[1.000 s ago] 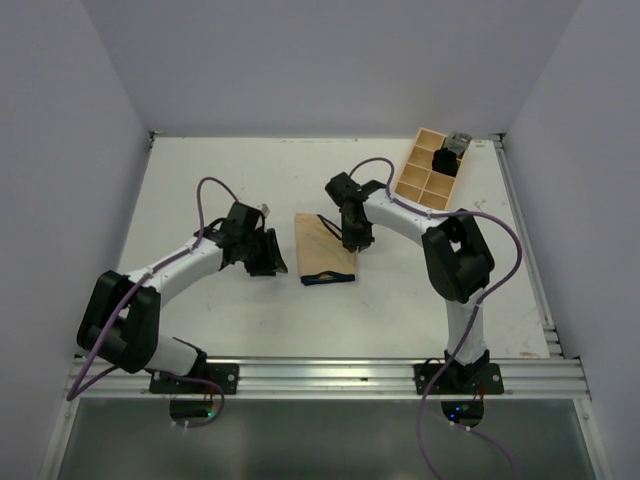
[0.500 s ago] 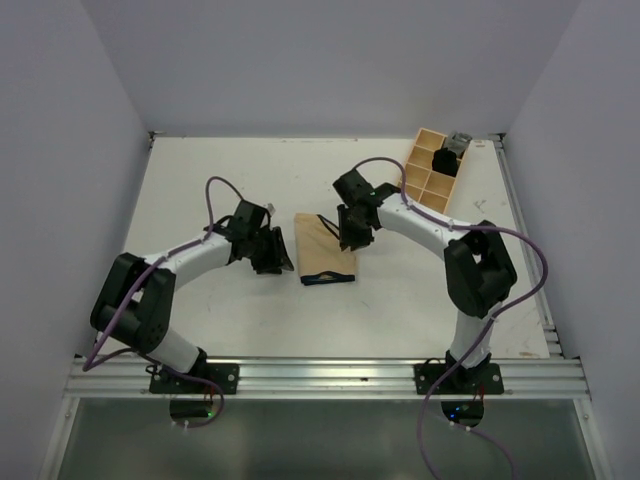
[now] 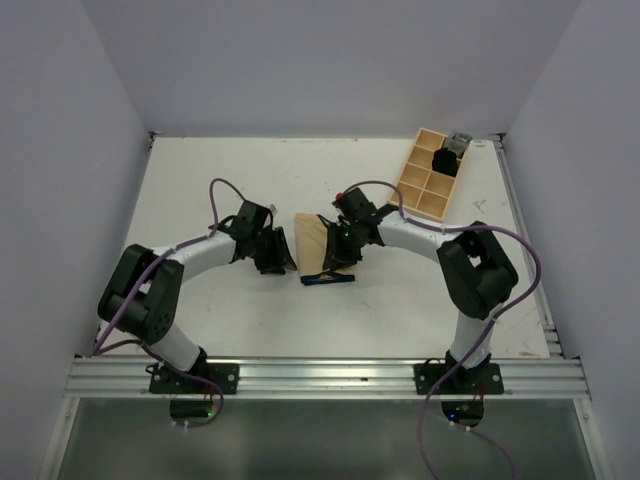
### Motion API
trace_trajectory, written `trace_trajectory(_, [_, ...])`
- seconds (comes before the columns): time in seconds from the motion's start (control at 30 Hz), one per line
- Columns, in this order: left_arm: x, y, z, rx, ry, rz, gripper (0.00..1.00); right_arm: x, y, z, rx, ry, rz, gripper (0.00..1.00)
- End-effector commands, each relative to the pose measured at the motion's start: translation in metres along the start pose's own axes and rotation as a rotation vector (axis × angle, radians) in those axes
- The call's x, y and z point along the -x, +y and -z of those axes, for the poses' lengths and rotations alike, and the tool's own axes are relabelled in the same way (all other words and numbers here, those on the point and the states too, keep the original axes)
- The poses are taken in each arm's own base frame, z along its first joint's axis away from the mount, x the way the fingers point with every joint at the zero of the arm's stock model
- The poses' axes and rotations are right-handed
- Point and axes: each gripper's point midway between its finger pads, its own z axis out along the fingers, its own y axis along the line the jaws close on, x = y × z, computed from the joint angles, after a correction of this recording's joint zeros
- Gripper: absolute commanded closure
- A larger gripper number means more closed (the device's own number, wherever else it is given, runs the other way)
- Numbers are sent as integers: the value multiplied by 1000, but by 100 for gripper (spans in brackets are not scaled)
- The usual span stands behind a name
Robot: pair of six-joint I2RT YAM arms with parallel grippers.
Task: Roll the underwear
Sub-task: Fold the underwear
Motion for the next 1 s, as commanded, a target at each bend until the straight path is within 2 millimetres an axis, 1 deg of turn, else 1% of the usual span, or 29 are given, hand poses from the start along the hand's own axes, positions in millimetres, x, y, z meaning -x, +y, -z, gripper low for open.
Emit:
trace_trajectory(0.0, [17,-13,-2,-30,-40,0,57,-5,2,-5,36,18,21,71])
trace_trajectory(0.03, [17,-12,-3,-27,-37,1,57,-10,-4,-6,12,37,22,71])
trace_trajectory(0.1, [18,-12,-4,-25,-37,1,57,-14,-15,-8,-32,47,28,71])
trace_trajectory(0.37, [17,-6,-10,0,-25,1,57,-14,-36,-5,-144,53,69,71])
trace_trajectory(0.47, [16,-6,-12,-4,-21,-1,57,-15,-43,-7,-175,53,71,71])
trace_trajectory(0.53, [15,-10,-13,-27,-12,-2,57,-17,-47,-8,-191,62,69,71])
trace_trajectory(0.63, [17,-15,-13,-51,-18,-13,55,-16,-47,-8,-196,58,67,71])
trace_trajectory(0.73, [13,-20,-14,-69,-8,-26,54,-12,-41,-3,-179,45,65,71])
trace_trajectory(0.77, [11,-20,-14,-68,-4,-28,54,-9,-37,1,-174,34,66,71])
trace_trajectory(0.8, [10,-22,-14,-73,-4,-30,53,-1,-31,7,-172,11,64,71])
trace_trajectory(0.83, [8,-22,-14,-70,-3,-30,53,1,-29,12,-177,4,60,69])
trace_trajectory(0.9, [4,-22,-14,-75,-2,-24,53,12,-19,26,-167,-42,56,68])
trace_trajectory(0.97, [-1,-22,-15,-82,4,-20,52,15,-17,35,-181,-58,47,67])
